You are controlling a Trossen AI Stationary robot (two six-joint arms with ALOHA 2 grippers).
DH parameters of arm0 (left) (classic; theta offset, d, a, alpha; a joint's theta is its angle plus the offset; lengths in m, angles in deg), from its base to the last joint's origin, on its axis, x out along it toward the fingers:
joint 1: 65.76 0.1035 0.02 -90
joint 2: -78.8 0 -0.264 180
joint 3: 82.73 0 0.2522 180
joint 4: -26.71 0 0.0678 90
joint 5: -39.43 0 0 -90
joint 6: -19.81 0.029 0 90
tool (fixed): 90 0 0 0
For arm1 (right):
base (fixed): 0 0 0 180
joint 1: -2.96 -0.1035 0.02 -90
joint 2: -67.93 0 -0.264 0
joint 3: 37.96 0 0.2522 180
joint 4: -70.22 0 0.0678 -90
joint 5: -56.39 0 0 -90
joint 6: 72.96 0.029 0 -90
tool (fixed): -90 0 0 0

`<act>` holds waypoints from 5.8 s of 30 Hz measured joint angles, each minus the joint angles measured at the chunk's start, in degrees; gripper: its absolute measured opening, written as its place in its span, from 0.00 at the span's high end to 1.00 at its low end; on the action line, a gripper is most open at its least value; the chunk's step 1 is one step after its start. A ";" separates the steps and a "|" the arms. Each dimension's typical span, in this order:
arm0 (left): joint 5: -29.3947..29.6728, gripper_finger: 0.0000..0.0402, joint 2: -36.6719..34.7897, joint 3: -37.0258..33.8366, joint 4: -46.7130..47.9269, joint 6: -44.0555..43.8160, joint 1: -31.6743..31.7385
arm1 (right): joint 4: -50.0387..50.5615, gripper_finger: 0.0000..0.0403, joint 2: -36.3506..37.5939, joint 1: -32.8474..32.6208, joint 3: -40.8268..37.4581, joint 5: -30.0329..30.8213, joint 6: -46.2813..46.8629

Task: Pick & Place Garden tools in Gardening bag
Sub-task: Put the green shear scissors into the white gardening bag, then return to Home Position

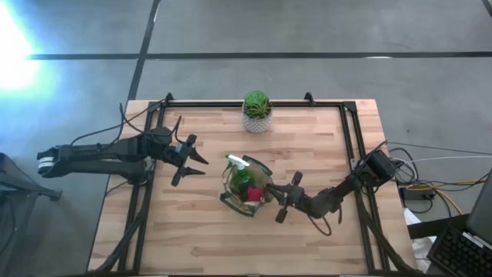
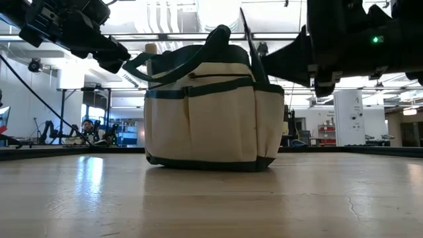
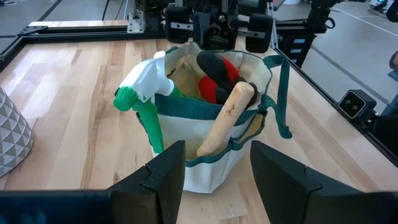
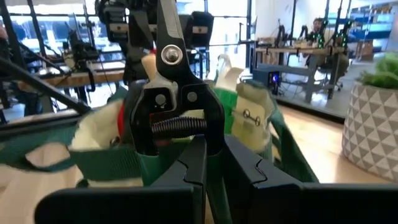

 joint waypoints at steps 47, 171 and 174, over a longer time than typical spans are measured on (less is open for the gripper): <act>0.00 0.54 0.00 0.00 -0.01 0.00 -0.02 | 9.00 0.82 1.49 -1.33 -1.90 -0.10 7.97; -0.29 0.54 -5.17 -4.75 -0.79 -0.55 -0.39 | 105.43 0.98 109.69 13.03 -21.38 -17.97 16.42; -0.48 0.54 -11.07 -8.55 -0.07 -7.94 -0.70 | 105.47 0.98 109.66 13.03 -21.38 -17.97 16.42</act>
